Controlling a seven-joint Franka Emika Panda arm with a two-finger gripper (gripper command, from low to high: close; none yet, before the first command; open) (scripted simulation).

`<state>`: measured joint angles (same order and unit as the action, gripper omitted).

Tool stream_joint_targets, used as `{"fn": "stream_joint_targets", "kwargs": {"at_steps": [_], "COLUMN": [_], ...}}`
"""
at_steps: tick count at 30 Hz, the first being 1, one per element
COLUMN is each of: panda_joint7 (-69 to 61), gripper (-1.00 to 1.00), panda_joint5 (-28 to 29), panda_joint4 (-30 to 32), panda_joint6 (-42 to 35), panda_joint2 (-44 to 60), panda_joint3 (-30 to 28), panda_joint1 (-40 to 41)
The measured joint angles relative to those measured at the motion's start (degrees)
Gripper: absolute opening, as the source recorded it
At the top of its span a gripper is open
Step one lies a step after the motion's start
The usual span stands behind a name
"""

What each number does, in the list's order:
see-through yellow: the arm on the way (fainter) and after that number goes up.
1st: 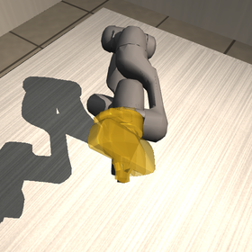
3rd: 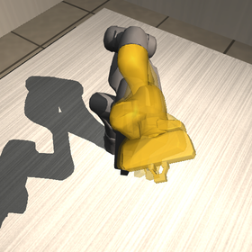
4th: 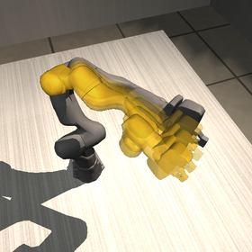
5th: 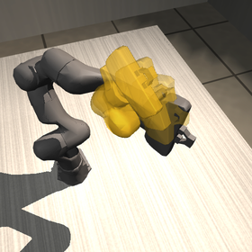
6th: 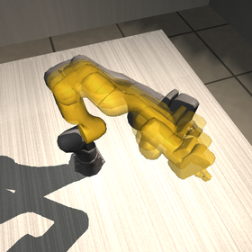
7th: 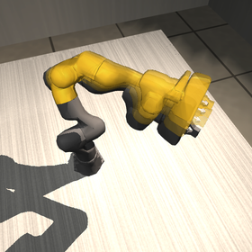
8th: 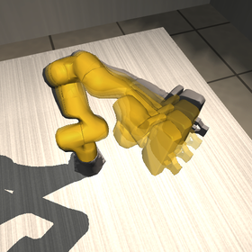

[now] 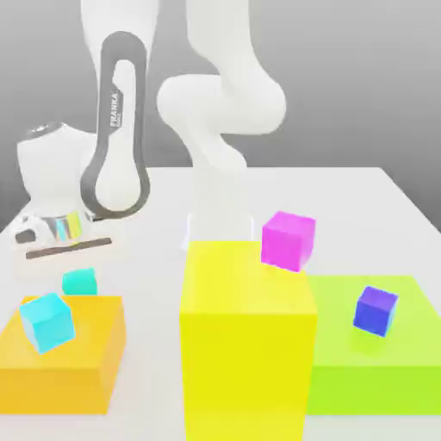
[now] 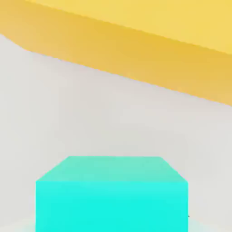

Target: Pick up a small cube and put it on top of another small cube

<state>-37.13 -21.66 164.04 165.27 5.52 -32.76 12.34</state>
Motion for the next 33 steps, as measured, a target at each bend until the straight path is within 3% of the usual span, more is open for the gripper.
{"fn": "stream_joint_targets", "kwargs": {"at_steps": [6,12,26,28,31,32,33], "panda_joint7": [10.7,22.7,54.7,56.8,55.8,55.4,55.4], "gripper": [-1.0,-1.0,-1.0,-1.0,-1.0,1.0,1.0], "panda_joint5": [14.7,28.9,26.0,24.9,22.3,21.7,21.7], "panda_joint4": [1.9,2.4,-20.5,-22.0,-20.9,-20.5,-20.5], "panda_joint6": [-0.6,-2.5,-29.1,-29.6,-23.9,-22.5,-22.5], "panda_joint2": [-4.8,-9.5,-13.5,-12.2,-7.4,-6.3,-6.3], "panda_joint3": [-3.2,-1.5,9.8,10.6,10.6,10.4,10.4], "panda_joint1": [0.6,4.6,-1.5,-2.1,-2.7,-3.0,-3.1]}}
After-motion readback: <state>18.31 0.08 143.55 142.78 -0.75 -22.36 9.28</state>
